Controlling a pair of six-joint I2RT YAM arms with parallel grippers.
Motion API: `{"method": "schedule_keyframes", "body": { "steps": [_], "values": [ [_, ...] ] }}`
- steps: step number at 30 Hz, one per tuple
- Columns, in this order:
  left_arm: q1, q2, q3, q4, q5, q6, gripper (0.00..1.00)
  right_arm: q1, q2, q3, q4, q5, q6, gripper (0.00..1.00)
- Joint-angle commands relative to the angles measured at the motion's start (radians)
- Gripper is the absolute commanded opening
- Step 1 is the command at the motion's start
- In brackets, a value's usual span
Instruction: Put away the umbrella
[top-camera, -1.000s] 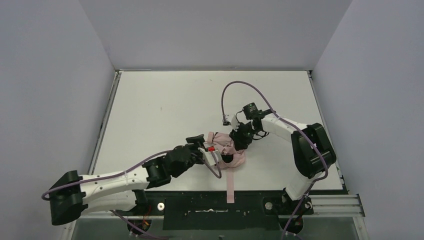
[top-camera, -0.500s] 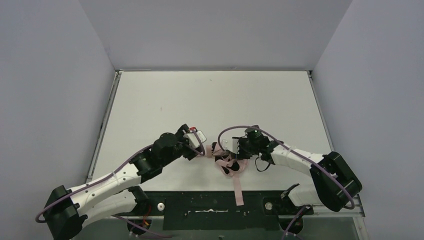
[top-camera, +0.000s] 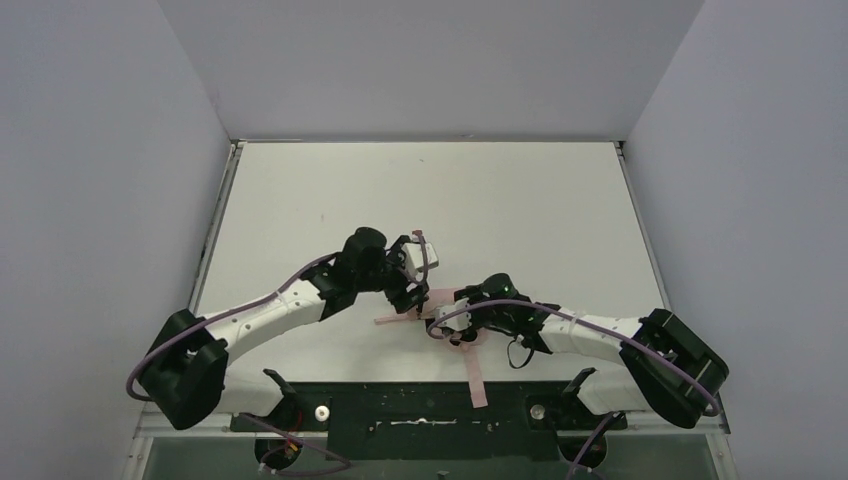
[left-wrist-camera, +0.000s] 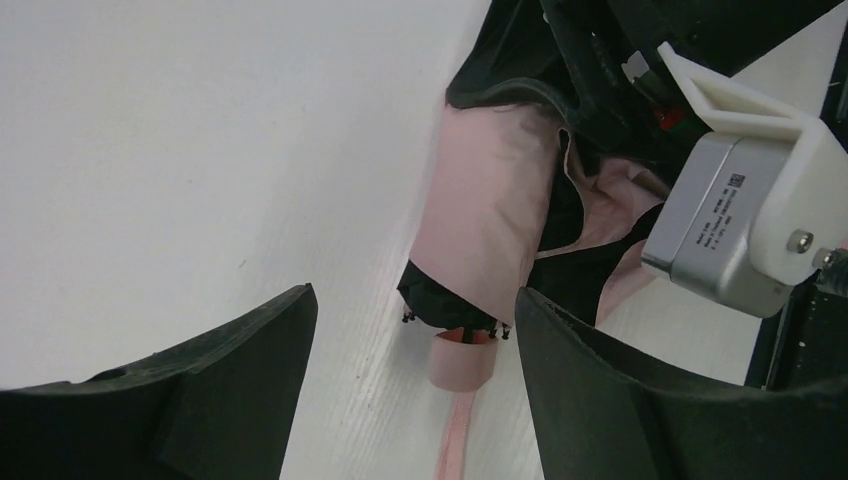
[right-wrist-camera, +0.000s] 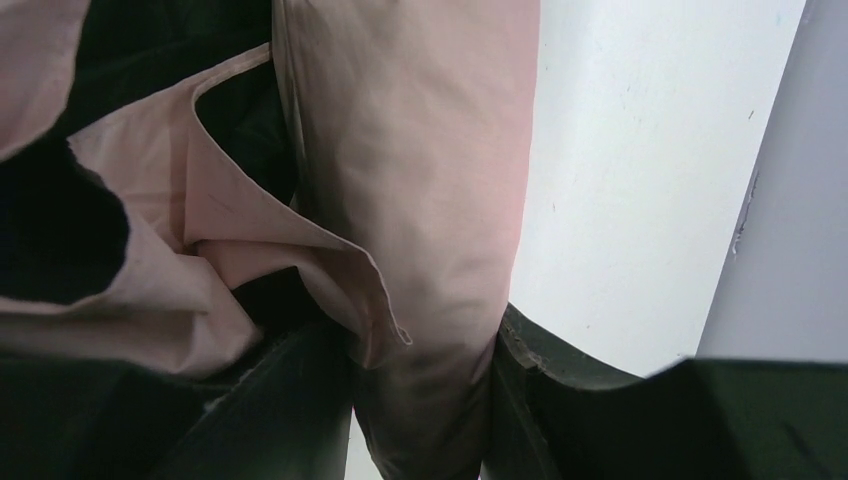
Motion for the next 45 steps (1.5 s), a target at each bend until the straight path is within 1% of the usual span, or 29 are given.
{"method": "schedule_keyframes", "body": {
  "steps": [1,5,6,7,8,11,14,18,20,23,27,31,33,35,39,42,45],
  "values": [
    [0.046,0.105,0.102,-0.035,0.247,-0.008,0.70,0.016,-0.002,-0.020,-0.003,0.043,-0.047,0.10],
    [0.062,0.206,0.149,-0.067,0.302,-0.025,0.71,0.018,-0.005,-0.017,0.004,0.055,-0.050,0.10],
    [0.065,0.232,0.160,-0.076,0.316,-0.031,0.77,0.019,-0.006,-0.018,0.008,0.058,-0.052,0.10],
    [0.069,0.259,0.176,-0.089,0.335,-0.037,0.81,0.020,-0.005,-0.019,0.012,0.062,-0.055,0.10],
    [0.071,0.290,0.195,-0.107,0.351,-0.043,0.81,0.021,-0.005,-0.021,0.018,0.066,-0.057,0.10],
    [0.081,0.366,0.246,-0.158,0.426,-0.059,0.82,0.022,0.000,-0.022,0.031,0.077,-0.068,0.10],
    [0.089,0.429,0.271,-0.163,0.489,-0.090,0.83,0.026,0.000,-0.020,0.031,0.081,-0.070,0.09],
    [0.089,0.518,0.315,-0.200,0.514,-0.111,0.84,0.030,-0.007,-0.021,0.019,0.089,-0.077,0.09],
    [0.089,0.554,0.346,-0.242,0.532,-0.110,0.82,0.032,-0.013,-0.022,0.026,0.097,-0.076,0.09],
    [0.088,0.587,0.366,-0.270,0.545,-0.104,0.74,0.032,-0.015,-0.020,0.035,0.101,-0.072,0.09],
    [0.083,0.602,0.369,-0.272,0.533,-0.100,0.57,0.033,-0.009,-0.019,0.063,0.107,-0.047,0.10],
    [0.073,0.612,0.383,-0.310,0.493,-0.087,0.33,0.034,-0.007,-0.014,0.073,0.097,-0.024,0.14],
    [0.069,0.614,0.391,-0.336,0.485,-0.063,0.19,0.034,-0.010,-0.012,0.079,0.094,-0.009,0.17],
    [0.064,0.614,0.394,-0.354,0.469,-0.045,0.09,0.034,-0.018,-0.009,0.080,0.094,0.005,0.22],
    [0.058,0.612,0.400,-0.376,0.438,-0.024,0.00,0.032,-0.073,0.020,0.021,0.070,0.039,0.39],
    [0.054,0.596,0.403,-0.390,0.381,-0.010,0.00,0.032,-0.153,0.054,-0.084,0.043,0.051,0.52],
    [0.050,0.564,0.391,-0.384,0.311,-0.002,0.00,0.031,-0.252,0.096,-0.244,0.019,0.075,0.60]
  ]
}}
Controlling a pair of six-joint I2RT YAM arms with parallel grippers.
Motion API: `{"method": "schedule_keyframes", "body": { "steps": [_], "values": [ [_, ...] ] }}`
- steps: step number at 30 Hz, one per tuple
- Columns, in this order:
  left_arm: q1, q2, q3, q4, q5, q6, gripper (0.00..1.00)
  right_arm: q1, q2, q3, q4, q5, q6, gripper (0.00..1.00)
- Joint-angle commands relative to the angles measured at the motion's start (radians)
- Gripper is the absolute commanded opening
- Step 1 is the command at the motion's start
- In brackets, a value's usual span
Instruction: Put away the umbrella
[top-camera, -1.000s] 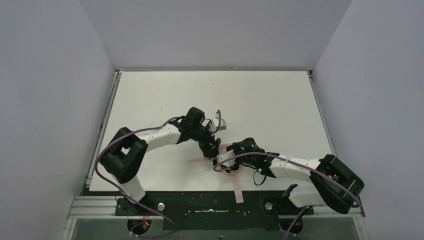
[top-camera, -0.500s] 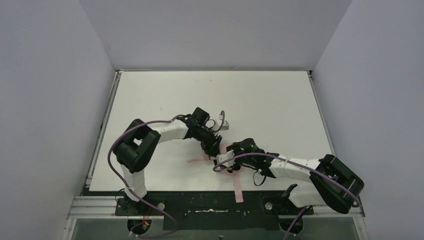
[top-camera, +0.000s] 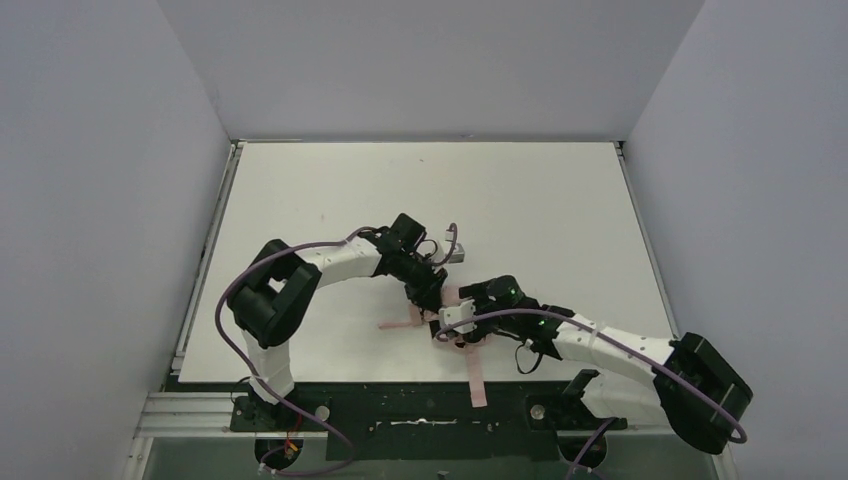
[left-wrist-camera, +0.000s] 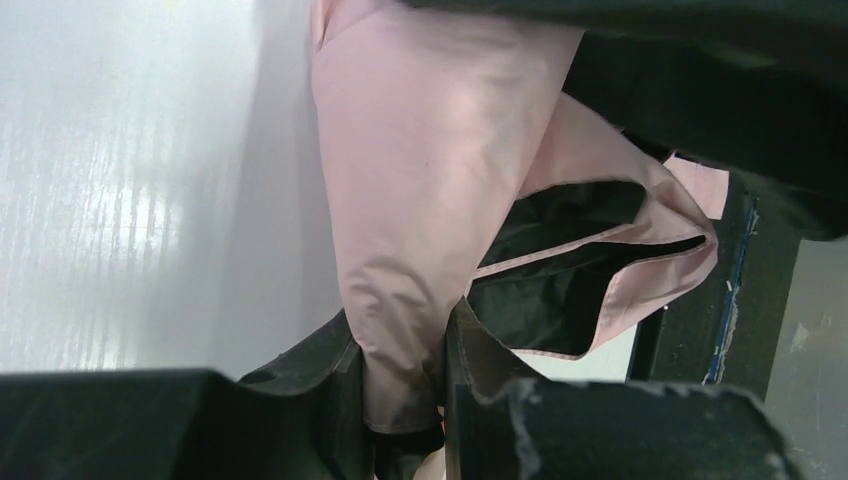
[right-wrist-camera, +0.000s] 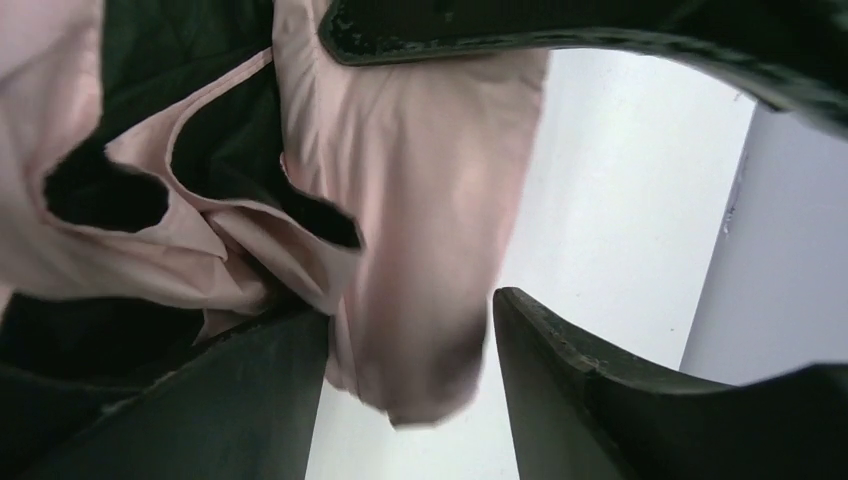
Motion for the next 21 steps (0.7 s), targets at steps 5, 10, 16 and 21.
{"method": "schedule_keyframes", "body": {
  "steps": [5,10,16,21],
  "values": [
    [-0.025,-0.100,-0.044,-0.022,-0.235,0.067,0.00,0.003,-0.328,0.159,-0.346,-0.133,0.185,0.63],
    [-0.055,-0.170,-0.099,0.027,-0.343,0.091,0.00,0.001,-0.533,0.211,-0.373,-0.132,0.516,0.63],
    [-0.132,-0.222,-0.167,0.086,-0.507,0.135,0.00,-0.012,-0.644,0.316,-0.401,-0.003,0.900,0.60],
    [-0.219,-0.247,-0.231,0.179,-0.668,0.134,0.00,-0.077,-0.494,0.478,-0.523,0.162,1.020,0.67]
  ]
}}
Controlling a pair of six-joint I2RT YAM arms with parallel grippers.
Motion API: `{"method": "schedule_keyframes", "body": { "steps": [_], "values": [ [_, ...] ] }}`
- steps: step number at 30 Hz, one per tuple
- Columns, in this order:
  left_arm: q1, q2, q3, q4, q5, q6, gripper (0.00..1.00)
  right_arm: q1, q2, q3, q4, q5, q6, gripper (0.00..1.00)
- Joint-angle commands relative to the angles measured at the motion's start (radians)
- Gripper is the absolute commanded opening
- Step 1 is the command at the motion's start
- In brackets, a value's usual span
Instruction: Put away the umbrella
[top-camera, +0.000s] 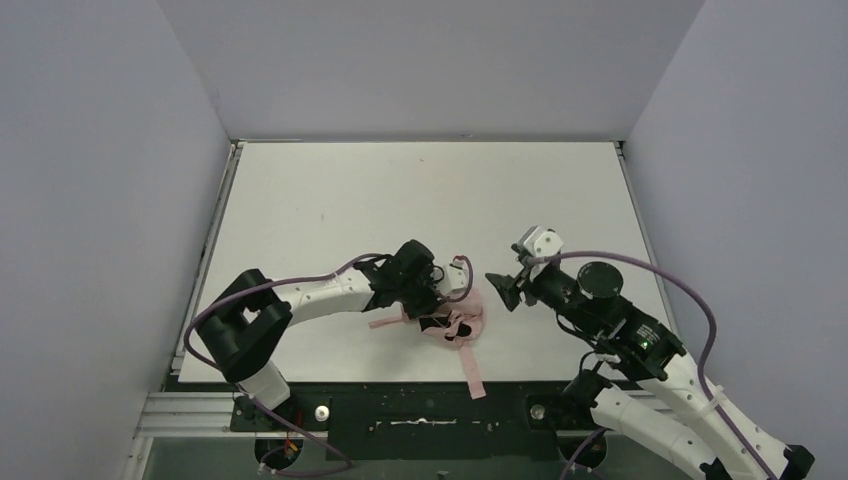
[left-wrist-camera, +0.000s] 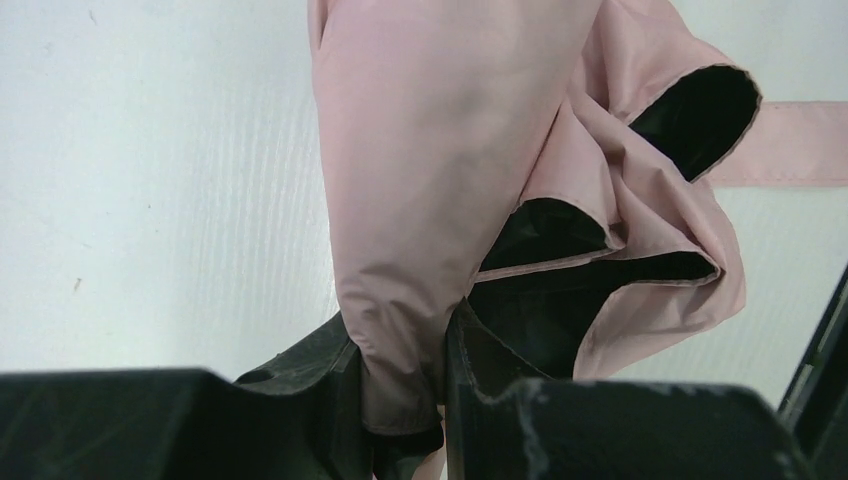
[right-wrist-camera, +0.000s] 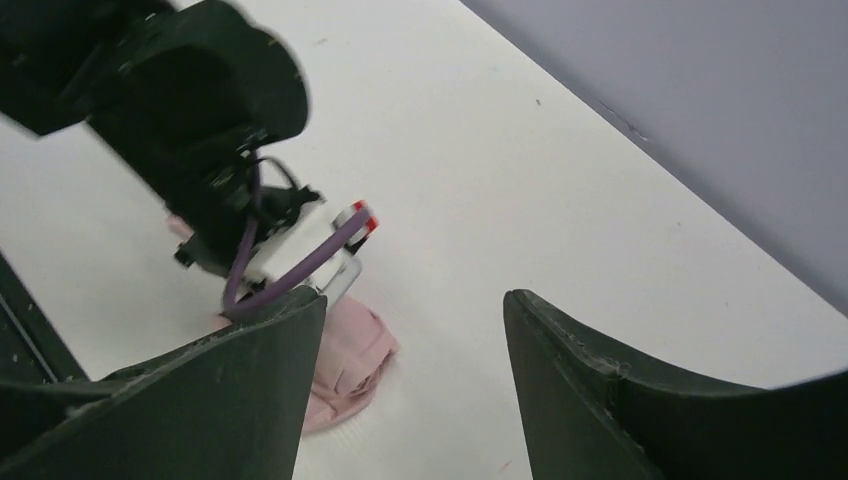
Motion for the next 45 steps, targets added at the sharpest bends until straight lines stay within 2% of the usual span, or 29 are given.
{"method": "schedule_keyframes", "body": {
  "steps": [1,6,8,9,13,17,19,22,24,28,33,45],
  "values": [
    [-0.069,-0.032,-0.064,0.100,-0.219,0.026,0.00,-0.088,0.164,0.129,-0.082,0.134,0.198,0.68],
    [-0.158,-0.062,-0.179,0.294,-0.404,0.029,0.00,-0.335,0.338,0.208,-0.136,-0.128,0.208,0.71],
    [-0.212,-0.060,-0.232,0.371,-0.484,0.053,0.00,-0.463,0.403,0.218,-0.136,-0.341,0.174,0.72],
    [-0.239,-0.051,-0.250,0.406,-0.529,0.072,0.00,-0.495,0.439,0.227,-0.137,-0.384,0.154,0.73],
    [-0.339,0.007,-0.297,0.536,-0.701,0.165,0.00,-0.505,0.548,0.250,-0.153,-0.484,-0.025,0.74],
    [-0.434,0.081,-0.336,0.667,-0.836,0.260,0.00,-0.501,0.631,0.240,-0.094,-0.582,-0.174,0.74],
    [-0.468,0.117,-0.353,0.717,-0.866,0.299,0.00,-0.503,0.675,0.280,-0.142,-0.654,-0.257,0.74],
    [-0.498,0.151,-0.357,0.729,-0.871,0.325,0.00,-0.496,0.733,0.339,-0.343,-0.757,-0.466,0.75],
    [-0.508,0.167,-0.355,0.730,-0.872,0.333,0.00,-0.484,0.759,0.344,-0.435,-0.773,-0.586,0.75],
    [-0.514,0.176,-0.355,0.731,-0.871,0.341,0.00,-0.424,0.797,0.316,-0.520,-0.736,-0.706,0.75],
    [-0.522,0.195,-0.355,0.750,-0.884,0.356,0.00,-0.345,0.870,0.306,-0.558,-0.676,-0.725,0.76],
    [-0.544,0.227,-0.351,0.785,-0.890,0.382,0.00,-0.316,1.037,0.335,-0.526,-0.637,-0.744,0.77]
  ]
}}
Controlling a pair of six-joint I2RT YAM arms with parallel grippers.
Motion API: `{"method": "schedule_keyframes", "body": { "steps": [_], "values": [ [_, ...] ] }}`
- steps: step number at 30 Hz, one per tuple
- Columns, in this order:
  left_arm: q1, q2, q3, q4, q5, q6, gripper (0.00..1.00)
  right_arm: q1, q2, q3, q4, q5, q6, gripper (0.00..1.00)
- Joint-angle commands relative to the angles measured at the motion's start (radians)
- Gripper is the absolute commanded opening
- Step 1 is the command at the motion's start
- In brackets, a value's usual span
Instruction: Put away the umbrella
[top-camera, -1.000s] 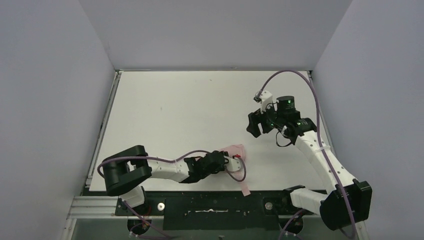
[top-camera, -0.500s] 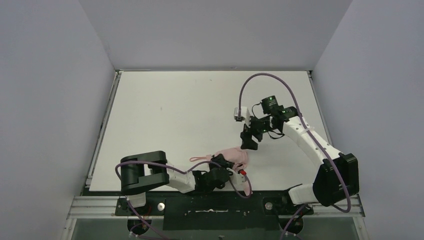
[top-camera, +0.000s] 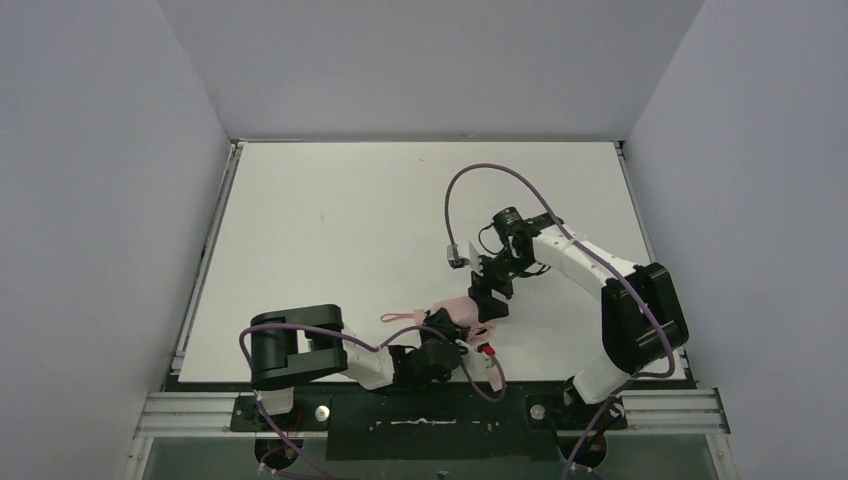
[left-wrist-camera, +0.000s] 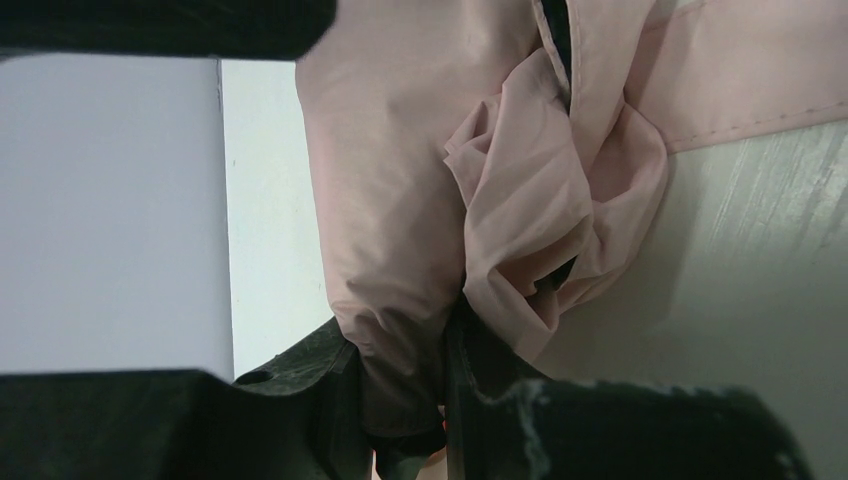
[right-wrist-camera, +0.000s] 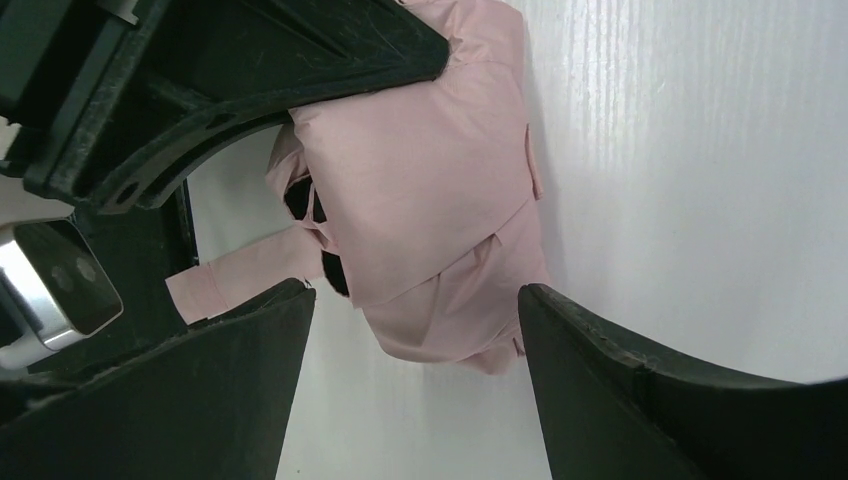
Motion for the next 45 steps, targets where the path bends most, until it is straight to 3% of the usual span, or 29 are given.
{"method": "schedule_keyframes", "body": {
  "steps": [1,10,13,16,19,22,23,24,26,32,35,40,45],
  "values": [
    [-0.015,0.053,-0.025,-0.089,0.087,0.011,0.00,0.019,0.052,0.039,0.021,0.013,-0.028,0.77],
    [-0.015,0.031,-0.026,-0.086,0.077,0.006,0.00,0.046,0.197,0.063,0.047,0.116,-0.012,0.71],
    [-0.013,-0.008,-0.032,-0.082,0.074,-0.010,0.00,0.049,0.221,0.062,0.038,0.147,-0.010,0.62],
    [-0.009,-0.054,-0.033,-0.077,0.062,-0.021,0.00,0.052,0.235,0.047,0.057,0.188,-0.005,0.44],
    [-0.007,-0.120,-0.034,-0.096,0.058,-0.053,0.28,0.052,0.243,0.028,0.094,0.246,0.017,0.31],
    [-0.005,-0.213,-0.053,-0.109,0.061,-0.085,0.46,0.046,0.246,0.009,0.143,0.291,0.034,0.23],
    [-0.006,-0.247,-0.057,-0.127,0.059,-0.097,0.53,0.042,0.243,0.004,0.166,0.302,0.044,0.22],
    [-0.007,-0.284,-0.057,-0.165,0.064,-0.111,0.71,0.040,0.239,0.000,0.190,0.308,0.052,0.21],
    [-0.007,-0.372,-0.060,-0.230,0.082,-0.154,0.83,0.038,0.225,-0.010,0.228,0.318,0.055,0.20],
    [0.004,-0.743,-0.070,-0.500,0.208,-0.334,0.82,0.042,0.142,-0.089,0.336,0.321,-0.024,0.20],
    [0.061,-0.932,-0.070,-0.612,0.294,-0.449,0.81,0.045,0.072,-0.175,0.433,0.299,-0.079,0.19],
    [0.269,-1.147,-0.059,-0.749,0.362,-0.646,0.86,0.102,-0.026,-0.303,0.592,0.370,-0.116,0.19],
    [0.485,-1.143,-0.002,-0.842,0.555,-0.772,0.92,0.192,-0.125,-0.430,0.740,0.489,-0.165,0.19]
  ]
}}
